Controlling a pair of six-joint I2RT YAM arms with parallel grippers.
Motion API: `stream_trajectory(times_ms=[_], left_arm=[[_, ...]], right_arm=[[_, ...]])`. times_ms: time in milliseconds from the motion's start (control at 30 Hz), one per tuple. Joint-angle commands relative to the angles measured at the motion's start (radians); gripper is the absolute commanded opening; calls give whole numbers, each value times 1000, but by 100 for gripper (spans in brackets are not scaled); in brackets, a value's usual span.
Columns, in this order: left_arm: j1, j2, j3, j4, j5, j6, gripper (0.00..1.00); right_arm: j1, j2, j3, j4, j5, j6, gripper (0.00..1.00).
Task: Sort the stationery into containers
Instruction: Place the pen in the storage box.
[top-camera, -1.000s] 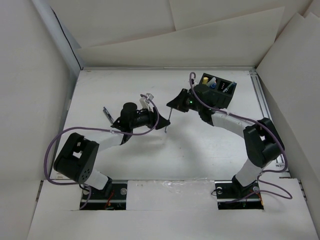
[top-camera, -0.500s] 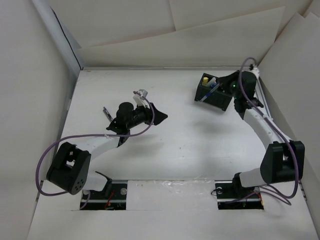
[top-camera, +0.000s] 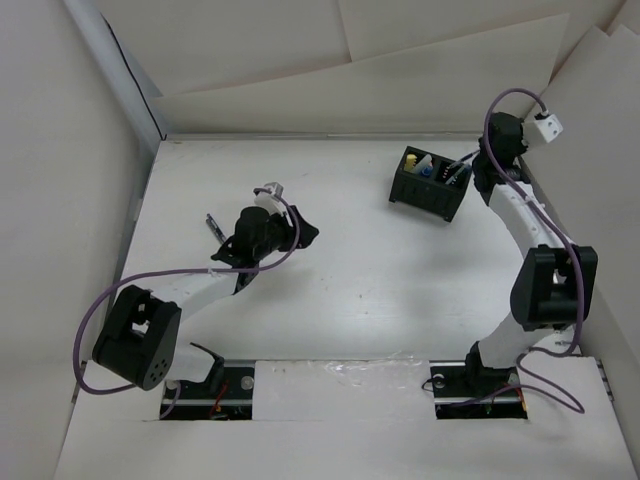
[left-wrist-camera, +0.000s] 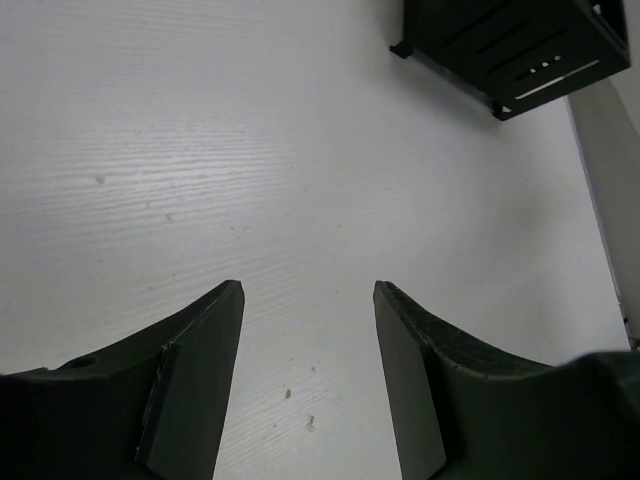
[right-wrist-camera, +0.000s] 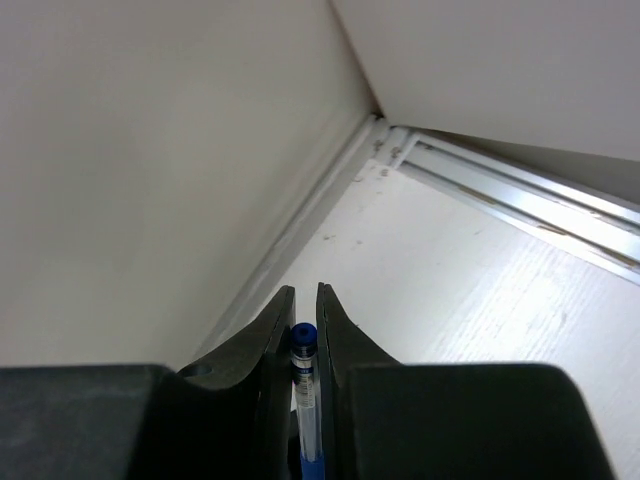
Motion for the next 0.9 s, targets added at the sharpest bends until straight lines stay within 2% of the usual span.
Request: stream_trajectory(times_ms=[0, 267, 367, 400, 500, 533, 633, 767, 800, 833, 867], left_arm=[[6, -5, 43, -89, -122, -27, 51], [28, -14, 43, -157, -229, -57, 45], [28, -25, 52, -199, -296, -57, 43], [28, -25, 52, -213, -316, -57, 43], [28, -34, 89, -302, -442, -57, 42], [28, -34, 100, -331, -527, -67, 42], [28, -25, 123, -411, -631, -88, 41], [28, 0, 144, -470, -730, -146, 40], [37, 0, 153, -480, -740, -156, 40], [37, 15, 166, -506, -740, -168, 40], [46, 26, 166, -506, -749, -182, 38]], right_arm=[[11, 47, 67, 5, 130, -64, 0], [102, 136, 90, 5, 223, -101, 0], [129, 154, 81, 5, 223, -101, 18], [129, 154, 81, 5, 223, -101, 36], [140, 140, 81, -6, 199, -90, 58], [149, 130, 81, -20, 199, -76, 67], [149, 59, 72, -64, 155, -32, 78], [206, -85, -9, -92, 76, 26, 80], [247, -122, -38, -92, 47, 43, 77], [267, -196, -110, -92, 18, 59, 73], [287, -232, -149, -78, -8, 68, 55]])
